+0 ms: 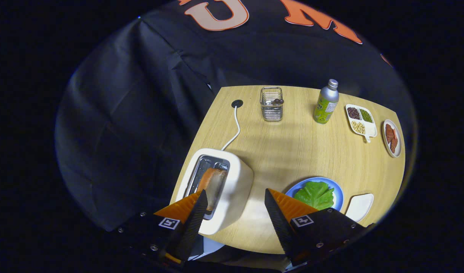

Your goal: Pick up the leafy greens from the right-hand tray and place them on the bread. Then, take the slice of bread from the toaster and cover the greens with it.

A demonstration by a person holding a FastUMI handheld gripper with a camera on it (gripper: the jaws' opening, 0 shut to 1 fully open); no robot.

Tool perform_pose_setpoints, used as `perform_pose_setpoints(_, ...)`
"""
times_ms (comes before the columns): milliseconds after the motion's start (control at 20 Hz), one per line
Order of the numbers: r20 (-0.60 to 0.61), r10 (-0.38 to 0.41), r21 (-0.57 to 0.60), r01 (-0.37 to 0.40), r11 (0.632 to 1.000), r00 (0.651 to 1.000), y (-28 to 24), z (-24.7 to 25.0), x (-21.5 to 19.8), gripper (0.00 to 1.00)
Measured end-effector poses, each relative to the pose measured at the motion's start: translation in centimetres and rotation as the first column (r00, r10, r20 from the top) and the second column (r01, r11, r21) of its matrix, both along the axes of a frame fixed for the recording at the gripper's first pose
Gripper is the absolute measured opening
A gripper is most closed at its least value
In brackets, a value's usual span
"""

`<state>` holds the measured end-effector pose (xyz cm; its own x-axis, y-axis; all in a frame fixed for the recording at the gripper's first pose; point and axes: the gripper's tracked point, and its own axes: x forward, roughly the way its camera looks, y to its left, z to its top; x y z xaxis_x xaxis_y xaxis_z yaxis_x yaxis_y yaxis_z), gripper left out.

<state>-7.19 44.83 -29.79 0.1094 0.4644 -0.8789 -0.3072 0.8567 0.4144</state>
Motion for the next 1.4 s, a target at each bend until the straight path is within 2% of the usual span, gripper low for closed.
perform_pose_setpoints(100,0.009,0.021,-0.012,-0.021,1.0,1.0,1.6,0.3,0.1,0.9)
perform_pose_setpoints(250,0.005,0.007,-0.046,-0.007,0.999,1.0,3.4,-0.1,0.0,0.87)
perform_pose_setpoints(500,-0.034,0.017,-0.129,-0.022,0.991,0.999,4.6,-2.1,-1.0,0.74)
perform_pose_setpoints(650,-0.049,0.001,-0.178,-0.009,0.984,0.999,4.6,-3.2,-1.5,0.7)
perform_pose_setpoints(950,-0.119,-0.015,-0.167,-0.005,0.986,0.993,5.6,-4.5,-2.8,0.43)
perform_pose_setpoints(1000,-0.126,-0.02,-0.169,-0.002,0.986,0.992,5.6,-4.7,-3.0,0.33)
perform_pose_setpoints(1100,-0.128,-0.025,-0.151,0.005,0.989,0.991,5.7,-4.7,-2.8,0.21)
perform_pose_setpoints(1250,-0.148,-0.067,-0.086,0.054,0.995,0.987,5.6,-4.1,-2.7,0.16)
perform_pose_setpoints(1400,-0.148,-0.065,0.008,0.067,0.998,0.987,4.8,-2.0,-2.1,0.14)
